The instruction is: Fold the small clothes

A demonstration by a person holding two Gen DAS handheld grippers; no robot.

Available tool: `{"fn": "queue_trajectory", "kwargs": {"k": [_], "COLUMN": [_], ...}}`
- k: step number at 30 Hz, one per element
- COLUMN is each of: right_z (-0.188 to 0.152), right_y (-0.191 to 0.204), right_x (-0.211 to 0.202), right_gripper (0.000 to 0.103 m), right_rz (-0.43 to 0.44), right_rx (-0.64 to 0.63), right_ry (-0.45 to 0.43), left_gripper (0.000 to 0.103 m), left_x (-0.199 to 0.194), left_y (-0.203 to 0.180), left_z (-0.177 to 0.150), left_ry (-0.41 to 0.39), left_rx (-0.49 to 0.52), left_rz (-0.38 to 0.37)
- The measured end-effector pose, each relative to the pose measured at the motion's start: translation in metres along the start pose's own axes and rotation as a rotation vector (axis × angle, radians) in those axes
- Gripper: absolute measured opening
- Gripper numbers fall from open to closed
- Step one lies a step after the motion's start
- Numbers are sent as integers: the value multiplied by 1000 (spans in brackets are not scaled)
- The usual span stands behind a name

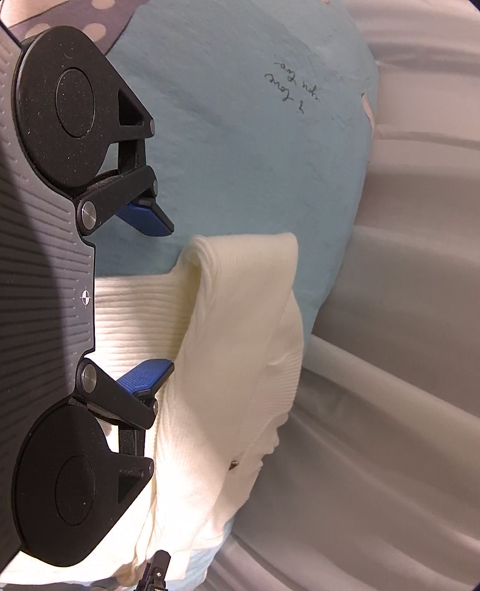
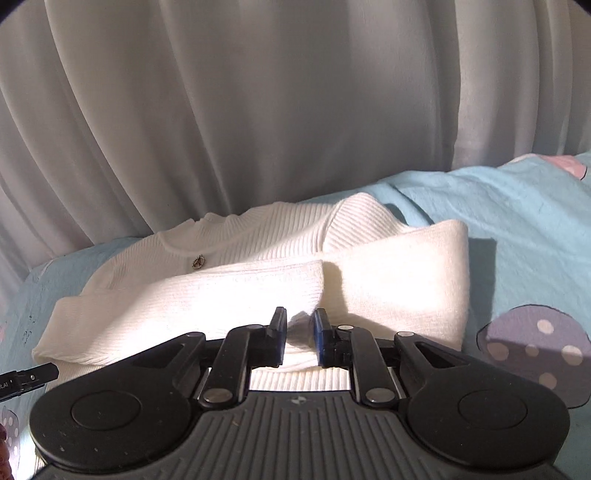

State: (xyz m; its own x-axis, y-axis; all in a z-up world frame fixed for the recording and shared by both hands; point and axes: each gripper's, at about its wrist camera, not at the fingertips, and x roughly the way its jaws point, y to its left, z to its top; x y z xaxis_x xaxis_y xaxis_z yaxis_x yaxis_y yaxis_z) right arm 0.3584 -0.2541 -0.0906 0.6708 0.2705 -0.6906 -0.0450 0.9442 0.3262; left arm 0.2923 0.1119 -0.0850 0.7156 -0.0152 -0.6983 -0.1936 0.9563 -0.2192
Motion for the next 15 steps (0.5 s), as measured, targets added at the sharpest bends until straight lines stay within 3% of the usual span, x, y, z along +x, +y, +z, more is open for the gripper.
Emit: {"fn": "queue_trajectory", "kwargs": {"k": [4,5,6,7,11,15], "right_z": [0,0,0,2,10,17], "right_y": [4,8,12,20,39,21], "right_x": [8,9,9,7,-13,-3], "right_gripper": [25,21,8,7,5,5], "right_rz": [25,14,9,-3,-194,-370], "right_rx": [20,-7,-33,-81,-283,-327], "right_ry": [3,-2,-11,-34,-181,-177], "left_gripper": [79,79,79,79,79,79], "left_x": [4,4,5,6,9,10], "left_y": [-4,-4,-5,-5,-9,-11], "left_z": [1,1,1,2,4,7], "left_ry": [5,5,6,6,3,-6], "left_rx": [18,20,21,23,50,78], "left_rz": [5,7,9,12,38,51]}}
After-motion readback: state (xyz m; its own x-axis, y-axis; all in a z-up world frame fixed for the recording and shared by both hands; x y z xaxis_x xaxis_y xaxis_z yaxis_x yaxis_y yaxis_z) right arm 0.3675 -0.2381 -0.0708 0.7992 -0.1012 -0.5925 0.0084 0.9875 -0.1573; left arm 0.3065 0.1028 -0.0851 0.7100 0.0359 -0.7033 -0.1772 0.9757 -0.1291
